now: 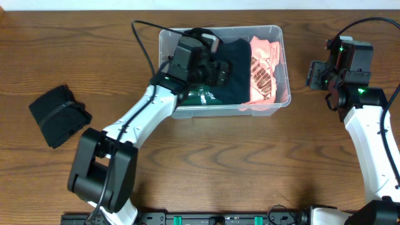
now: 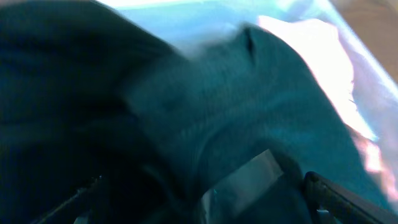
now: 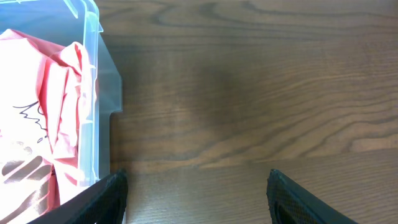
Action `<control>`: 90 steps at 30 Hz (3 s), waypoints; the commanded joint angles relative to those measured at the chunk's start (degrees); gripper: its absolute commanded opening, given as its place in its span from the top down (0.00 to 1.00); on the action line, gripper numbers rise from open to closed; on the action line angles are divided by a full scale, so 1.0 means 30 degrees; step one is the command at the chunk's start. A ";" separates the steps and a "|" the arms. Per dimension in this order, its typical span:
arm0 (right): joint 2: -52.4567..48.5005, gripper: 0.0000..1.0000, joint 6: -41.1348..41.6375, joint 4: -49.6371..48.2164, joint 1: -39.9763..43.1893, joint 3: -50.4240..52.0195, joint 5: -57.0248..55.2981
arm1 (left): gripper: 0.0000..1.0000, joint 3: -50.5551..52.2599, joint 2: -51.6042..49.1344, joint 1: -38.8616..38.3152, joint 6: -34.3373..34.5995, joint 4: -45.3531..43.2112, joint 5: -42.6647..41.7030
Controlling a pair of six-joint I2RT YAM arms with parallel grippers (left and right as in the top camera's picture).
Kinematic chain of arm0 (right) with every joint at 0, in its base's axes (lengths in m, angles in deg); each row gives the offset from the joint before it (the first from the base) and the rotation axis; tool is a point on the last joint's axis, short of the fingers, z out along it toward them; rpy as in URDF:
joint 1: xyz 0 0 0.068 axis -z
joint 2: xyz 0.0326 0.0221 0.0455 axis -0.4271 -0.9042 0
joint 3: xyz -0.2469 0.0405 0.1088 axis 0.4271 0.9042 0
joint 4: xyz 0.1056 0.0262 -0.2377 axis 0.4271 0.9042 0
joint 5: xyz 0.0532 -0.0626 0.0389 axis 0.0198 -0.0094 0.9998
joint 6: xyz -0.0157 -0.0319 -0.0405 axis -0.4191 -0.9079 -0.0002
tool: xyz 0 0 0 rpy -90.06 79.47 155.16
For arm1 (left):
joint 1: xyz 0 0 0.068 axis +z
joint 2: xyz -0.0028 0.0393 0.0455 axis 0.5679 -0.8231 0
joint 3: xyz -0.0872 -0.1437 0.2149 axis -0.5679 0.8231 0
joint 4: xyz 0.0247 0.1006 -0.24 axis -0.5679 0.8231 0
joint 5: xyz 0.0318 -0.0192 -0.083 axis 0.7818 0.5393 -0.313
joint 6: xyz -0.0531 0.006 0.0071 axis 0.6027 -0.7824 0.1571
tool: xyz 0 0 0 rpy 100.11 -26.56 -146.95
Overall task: Pack container
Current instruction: 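Open the left gripper and withdraw it from the container, then grasp the last folded black garment on the left with the left gripper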
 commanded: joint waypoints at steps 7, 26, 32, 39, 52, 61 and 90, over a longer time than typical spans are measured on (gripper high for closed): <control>-0.0058 0.30 0.0306 0.0007 0.0160 0.0000 -0.0138 | 0.02 -0.0240 0.4495 0.3512 -0.0976 0.0794 0.2433; -0.0058 0.30 0.0313 -0.0007 0.0160 0.0000 -0.0131 | 0.02 -0.0233 0.5836 1.6109 -0.0153 0.8677 0.4430; -0.0058 0.30 0.0313 -0.0102 0.0153 0.0000 -0.0131 | 0.02 -0.0233 0.3242 1.8695 -0.0168 0.9267 0.5049; -0.0058 0.30 0.0313 0.0022 0.0160 0.0000 -0.0131 | 0.02 -0.0233 0.1013 1.9045 -0.0525 0.9005 0.5289; -0.0058 0.30 0.0321 -0.0066 0.0153 0.0000 -0.0124 | 0.02 -0.0233 -0.0270 1.7041 -0.0539 0.7825 0.6892; -0.0058 0.30 0.0321 0.0058 0.0153 0.0007 -0.0124 | 0.02 -0.0233 -0.1319 1.6589 -0.0328 0.7730 0.7854; -0.0058 0.30 0.0321 0.0073 0.0153 0.0007 -0.0124 | 0.92 -0.0233 -0.3774 1.6538 -0.0306 0.8735 0.9719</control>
